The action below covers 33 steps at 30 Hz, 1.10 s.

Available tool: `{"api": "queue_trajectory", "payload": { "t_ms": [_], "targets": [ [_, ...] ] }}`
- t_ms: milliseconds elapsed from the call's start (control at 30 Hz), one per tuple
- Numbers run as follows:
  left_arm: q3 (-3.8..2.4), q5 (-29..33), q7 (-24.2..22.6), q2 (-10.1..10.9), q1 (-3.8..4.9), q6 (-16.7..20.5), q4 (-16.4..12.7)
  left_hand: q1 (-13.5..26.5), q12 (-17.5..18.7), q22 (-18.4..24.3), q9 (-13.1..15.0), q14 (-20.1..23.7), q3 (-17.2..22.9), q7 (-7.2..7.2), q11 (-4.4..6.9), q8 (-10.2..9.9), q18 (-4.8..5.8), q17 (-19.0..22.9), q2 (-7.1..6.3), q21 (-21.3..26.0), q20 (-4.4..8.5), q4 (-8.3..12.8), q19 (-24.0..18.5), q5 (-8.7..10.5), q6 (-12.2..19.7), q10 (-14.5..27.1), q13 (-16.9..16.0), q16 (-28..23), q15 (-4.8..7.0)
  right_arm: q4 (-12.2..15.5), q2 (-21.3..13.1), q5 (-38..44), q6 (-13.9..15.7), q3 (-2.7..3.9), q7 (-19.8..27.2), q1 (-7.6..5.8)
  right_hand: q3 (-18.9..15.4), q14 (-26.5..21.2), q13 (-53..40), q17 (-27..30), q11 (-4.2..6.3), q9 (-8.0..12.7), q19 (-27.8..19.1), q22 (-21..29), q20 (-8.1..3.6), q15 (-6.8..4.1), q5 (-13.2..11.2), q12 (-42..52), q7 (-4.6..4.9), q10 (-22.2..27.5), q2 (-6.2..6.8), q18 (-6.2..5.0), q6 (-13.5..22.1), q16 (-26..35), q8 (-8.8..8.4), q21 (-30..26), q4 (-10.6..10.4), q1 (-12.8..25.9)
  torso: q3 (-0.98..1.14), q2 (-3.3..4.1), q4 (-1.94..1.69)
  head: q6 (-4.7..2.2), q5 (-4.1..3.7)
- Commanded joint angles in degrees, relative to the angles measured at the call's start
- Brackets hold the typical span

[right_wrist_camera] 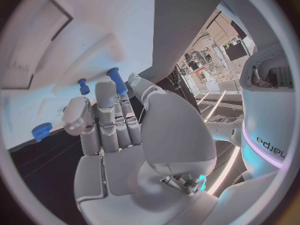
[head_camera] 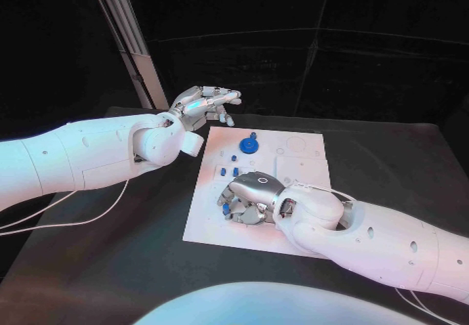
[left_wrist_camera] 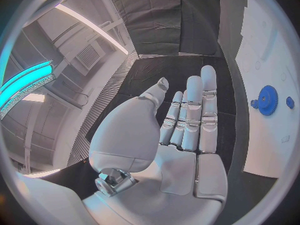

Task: Assemble the parts on the task board

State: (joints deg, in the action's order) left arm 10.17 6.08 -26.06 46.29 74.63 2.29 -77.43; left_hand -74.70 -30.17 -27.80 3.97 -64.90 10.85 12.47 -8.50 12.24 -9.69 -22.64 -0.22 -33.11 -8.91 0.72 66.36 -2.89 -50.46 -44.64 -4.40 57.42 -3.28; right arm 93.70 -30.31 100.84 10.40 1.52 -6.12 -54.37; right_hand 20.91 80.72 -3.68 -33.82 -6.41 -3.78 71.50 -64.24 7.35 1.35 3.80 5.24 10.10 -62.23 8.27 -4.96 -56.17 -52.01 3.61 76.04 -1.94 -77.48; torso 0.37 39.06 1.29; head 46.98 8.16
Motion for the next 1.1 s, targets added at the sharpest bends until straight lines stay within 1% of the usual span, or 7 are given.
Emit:
{"api": "queue_trajectory", "payload": {
  "t_ms": [33, 300, 500, 567, 833, 967, 1100],
  "targets": [
    [-0.04, 0.0, 0.2, 0.0, 0.10, -0.9, 0.0, -0.1, -0.3, 0.1, 0.0, 0.5, -0.4, -0.08, 0.03, 0.2, -0.76, 0.1, 0.56, 0.4, 0.02, 0.1, 0.5, 0.08, 0.1, 0.5, 0.1, 0.3, -0.06, 0.2, -0.1, -0.7, 5.1, 0.00, 0.7, -0.06, -1.1, -0.9, 0.0, 1.4, -0.24, 0.0, -1.3, 1.5, 0.19, 0.12, -0.3, -0.3, 0.18, 1.7, -0.32, -1.41, 1.2, 1.0, -0.02, -1.1, -0.1, 0.3, 0.04, -0.03, 0.01, -0.09, -0.13],
    [-0.04, 0.0, 0.2, 0.1, 0.10, -1.0, 0.0, -0.1, -0.3, 0.1, 0.0, 0.5, -0.4, -0.08, 0.02, 0.2, -0.76, 0.1, 0.55, 0.4, 0.02, 0.1, 0.5, 0.08, 0.2, 0.5, 0.1, 0.3, -0.06, 1.6, -2.4, -2.7, 10.7, 0.02, 2.2, 0.11, -2.8, -1.8, -0.1, 3.5, -0.54, -0.1, -2.4, 3.0, 0.45, 0.37, -0.2, 0.2, 0.43, 3.7, -0.58, -1.72, 1.8, 2.4, 0.11, -2.1, -0.2, -0.2, 0.08, -0.05, -0.04, -0.18, -0.51],
    [-0.03, 0.0, 0.3, 0.4, 0.10, -1.1, -0.2, -0.1, -0.3, 0.1, 0.0, 0.5, -0.5, -0.08, 0.02, 0.2, -0.76, 0.1, 0.53, 0.4, 0.01, 0.1, 0.5, 0.08, 0.2, 0.6, 0.1, 0.3, -0.07, 5.9, -9.0, -10.9, 12.7, 0.30, 3.0, 0.13, -5.1, -0.9, -0.4, 3.2, -0.27, -0.2, -1.1, 1.7, 0.36, 0.14, -0.1, 2.4, 0.43, 2.2, -0.89, -1.43, 1.1, 1.9, 0.40, -1.4, -1.1, 0.5, 0.00, -0.13, 0.11, -0.62, -1.16],
    [-0.03, 0.0, 0.2, 0.6, 0.10, -1.0, -0.3, -0.1, -0.3, 0.1, 0.0, 0.5, -0.5, -0.08, 0.02, 0.2, -0.75, 0.1, 0.53, 0.4, 0.01, 0.1, 0.5, 0.08, 0.2, 0.6, 0.1, 0.3, -0.07, 8.3, -12.7, -16.3, 13.0, 1.02, 2.4, 0.13, -6.4, -0.1, -0.9, 2.2, 0.16, -0.4, 0.1, 0.3, 0.17, -0.16, 0.3, 4.8, 0.39, -1.2, -1.15, -1.13, 0.0, 1.1, 0.83, -0.6, -2.1, 1.4, -0.01, -0.17, 0.25, -1.02, -2.25],
    [0.13, 0.0, 0.0, 1.3, 0.10, -1.0, -0.8, -0.1, -0.3, 0.1, 0.0, 0.6, -0.5, -0.08, 0.01, 0.2, -0.75, 0.1, 0.51, 0.4, 0.01, 0.0, 0.5, 0.08, 0.2, 0.6, 0.1, 0.3, -0.08, 13.5, -23.8, -27.6, 12.5, 1.79, -4.6, 0.14, -12.1, 3.9, -9.1, -9.9, 4.19, -1.1, 7.9, -9.8, -2.90, -3.42, 5.1, 17.1, -2.96, -14.6, -1.06, 1.16, -2.7, -8.7, 3.55, 5.6, -6.5, 5.1, 0.03, -0.54, 1.30, -2.00, -4.51],
    [0.52, 0.0, -0.1, 1.6, 0.10, -1.0, -1.4, -0.1, -0.3, 0.1, 0.0, 0.6, -0.5, -0.08, 0.01, 0.2, -0.75, 0.1, 0.51, 0.4, 0.01, 0.0, 0.5, 0.08, 0.2, 0.6, 0.1, 0.3, -0.08, 14.2, -27.3, -28.3, 12.6, 1.83, -9.4, 0.19, -16.9, 4.7, -18.7, -17.8, 5.03, -1.6, 10.4, -13.6, -3.57, -4.31, 9.2, 25.9, -3.66, -12.9, -1.46, 2.08, -2.5, -15.1, 6.19, 7.9, -9.6, 5.7, -0.02, -0.70, 1.83, -2.37, -5.84],
    [0.73, 0.0, -0.1, 1.7, 0.09, -1.1, -1.5, -0.1, -0.3, 0.1, 0.0, 0.6, -0.5, -0.08, 0.01, 0.2, -0.75, 0.1, 0.51, 0.4, 0.01, 0.0, 0.5, 0.08, 0.2, 0.6, 0.1, 0.3, -0.08, 14.5, -29.1, -27.4, 11.2, 1.83, -14.7, 0.34, -20.0, 4.3, -24.2, -18.8, 4.78, -1.8, 10.6, -14.0, -3.69, -3.98, 10.2, 30.0, -3.69, -10.9, -2.91, 2.10, -1.6, -16.1, 7.62, 8.1, -13.3, 7.8, 0.06, -0.80, 2.38, -2.62, -6.44]
  ]
}}
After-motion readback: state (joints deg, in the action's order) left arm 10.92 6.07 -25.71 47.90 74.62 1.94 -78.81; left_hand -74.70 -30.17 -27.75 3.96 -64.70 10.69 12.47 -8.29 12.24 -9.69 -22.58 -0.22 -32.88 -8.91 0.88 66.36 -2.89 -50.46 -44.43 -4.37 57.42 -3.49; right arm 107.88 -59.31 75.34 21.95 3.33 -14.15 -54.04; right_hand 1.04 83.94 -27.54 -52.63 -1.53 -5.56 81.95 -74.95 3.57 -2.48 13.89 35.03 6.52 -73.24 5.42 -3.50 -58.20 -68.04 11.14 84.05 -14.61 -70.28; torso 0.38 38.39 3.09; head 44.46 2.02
